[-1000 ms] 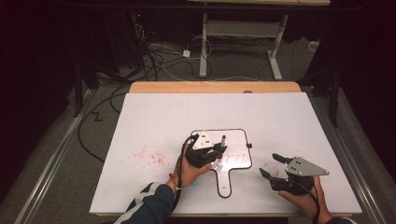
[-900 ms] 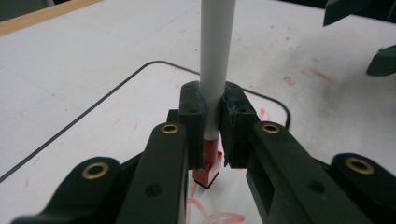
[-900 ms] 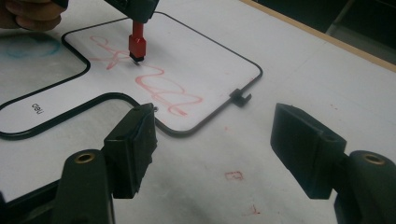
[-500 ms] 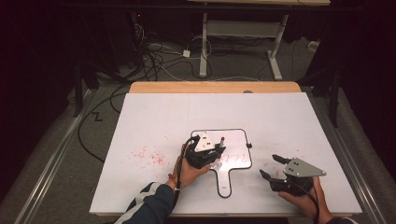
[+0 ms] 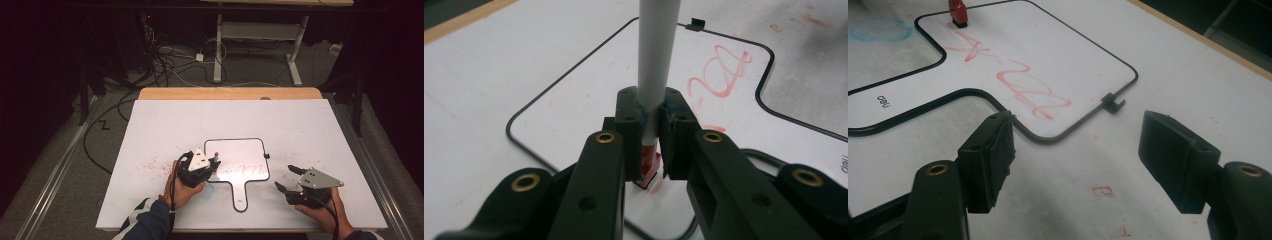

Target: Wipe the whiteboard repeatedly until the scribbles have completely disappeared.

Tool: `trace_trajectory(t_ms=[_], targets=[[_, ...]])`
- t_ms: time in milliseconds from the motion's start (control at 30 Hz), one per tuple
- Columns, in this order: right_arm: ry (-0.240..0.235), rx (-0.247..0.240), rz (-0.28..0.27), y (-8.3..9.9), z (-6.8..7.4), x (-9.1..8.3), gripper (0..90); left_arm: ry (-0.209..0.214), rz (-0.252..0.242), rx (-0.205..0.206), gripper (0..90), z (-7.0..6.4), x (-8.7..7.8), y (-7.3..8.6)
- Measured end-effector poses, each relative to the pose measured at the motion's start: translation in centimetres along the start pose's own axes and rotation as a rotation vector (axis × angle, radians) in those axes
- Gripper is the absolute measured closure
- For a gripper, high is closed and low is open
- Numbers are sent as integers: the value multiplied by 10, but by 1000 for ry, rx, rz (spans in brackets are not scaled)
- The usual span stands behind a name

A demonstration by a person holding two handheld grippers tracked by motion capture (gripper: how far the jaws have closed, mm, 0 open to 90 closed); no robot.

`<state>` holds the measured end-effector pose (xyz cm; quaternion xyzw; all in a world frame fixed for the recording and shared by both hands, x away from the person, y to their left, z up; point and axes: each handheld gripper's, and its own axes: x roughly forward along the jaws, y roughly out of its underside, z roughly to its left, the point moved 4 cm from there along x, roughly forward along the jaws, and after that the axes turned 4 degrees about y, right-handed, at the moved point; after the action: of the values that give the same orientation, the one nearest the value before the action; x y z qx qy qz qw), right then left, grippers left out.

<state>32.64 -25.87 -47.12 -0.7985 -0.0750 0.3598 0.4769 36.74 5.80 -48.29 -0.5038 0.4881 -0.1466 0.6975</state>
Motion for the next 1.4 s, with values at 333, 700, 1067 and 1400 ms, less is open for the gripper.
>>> trace_trajectory(t_ms=[333, 700, 1067, 1400], targets=[[4, -3, -3, -2, 2, 1, 312, 16, -53, -1, 788, -18, 34, -19], [8, 4, 5, 2, 0, -2, 314, 49, -50, 22, 787, -31, 54, -33], [22, -7, 15, 2, 0, -4, 314, -18, 40, 32, 787, -11, 6, -7], [19, -16, 17, 1, 1, -3, 313, 3, 0, -6, 787, -9, 11, -7]])
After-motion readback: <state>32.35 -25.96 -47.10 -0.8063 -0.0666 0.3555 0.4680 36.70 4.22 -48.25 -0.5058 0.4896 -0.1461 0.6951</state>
